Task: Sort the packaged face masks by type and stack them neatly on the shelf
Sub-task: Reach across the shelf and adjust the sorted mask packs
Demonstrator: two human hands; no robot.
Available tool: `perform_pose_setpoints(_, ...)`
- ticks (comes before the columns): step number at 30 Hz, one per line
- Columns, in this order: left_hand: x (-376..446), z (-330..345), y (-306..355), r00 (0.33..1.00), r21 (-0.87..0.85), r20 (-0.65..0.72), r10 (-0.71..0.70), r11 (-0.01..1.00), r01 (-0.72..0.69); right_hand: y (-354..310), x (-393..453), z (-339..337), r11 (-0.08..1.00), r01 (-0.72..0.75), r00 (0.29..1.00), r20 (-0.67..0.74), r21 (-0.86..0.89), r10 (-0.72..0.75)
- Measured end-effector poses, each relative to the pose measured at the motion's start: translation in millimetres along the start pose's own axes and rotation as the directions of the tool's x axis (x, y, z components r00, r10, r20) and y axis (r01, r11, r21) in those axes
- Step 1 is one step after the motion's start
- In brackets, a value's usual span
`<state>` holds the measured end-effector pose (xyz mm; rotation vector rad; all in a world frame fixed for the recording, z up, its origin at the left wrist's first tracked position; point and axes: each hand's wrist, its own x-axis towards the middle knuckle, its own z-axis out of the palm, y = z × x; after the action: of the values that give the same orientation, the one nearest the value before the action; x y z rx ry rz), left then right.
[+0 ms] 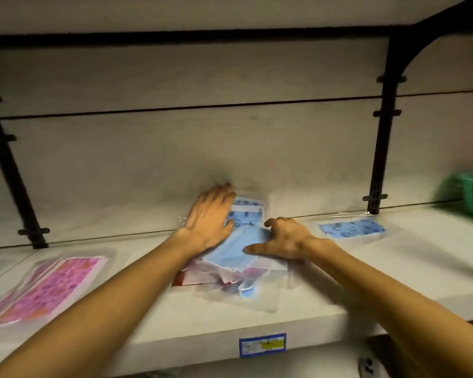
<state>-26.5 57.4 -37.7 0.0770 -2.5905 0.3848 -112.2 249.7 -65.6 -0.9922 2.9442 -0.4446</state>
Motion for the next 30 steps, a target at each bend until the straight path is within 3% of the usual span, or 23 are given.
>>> perform_pose_setpoints(7, 17.9, 1.9, 3.3, 0.999, 0.16, 0.034, -0.022, 0.987, 0.016, 14.2, 16.7, 12.1, 0.971, 0.039, 0.998, -0.054, 0.236, -0.027)
perform_pose_setpoints(11, 16.3, 4.7, 4.3, 0.991, 0.136, 0.079, -0.106, 0.986, 0.095, 18.4, 15.7, 12.0, 0.948, 0.061, 0.997, -0.057, 0.311, -0.046)
perform_pose_setpoints(24, 32.5, 9.4, 17.4, 0.982, 0.196, 0.044, -0.185, 0.965, 0.173, 18.9, 8.3, 9.6, 0.941, 0.072, 0.996, -0.077, 0.329, -0.049)
perform_pose_setpoints(28, 31.5, 8.3, 15.5, 0.99, 0.224, 0.043, -0.132, 0.967, 0.119, 22.2, 10.5, 7.8, 0.903, 0.043, 0.998, -0.054, 0.427, -0.022)
perform_pose_setpoints(30, 27.4, 4.8, 11.5, 0.989, 0.148, 0.026, -0.146, 0.979, 0.14, 23.5, 12.2, 7.7, 0.875, 0.034, 0.998, -0.061, 0.484, -0.005)
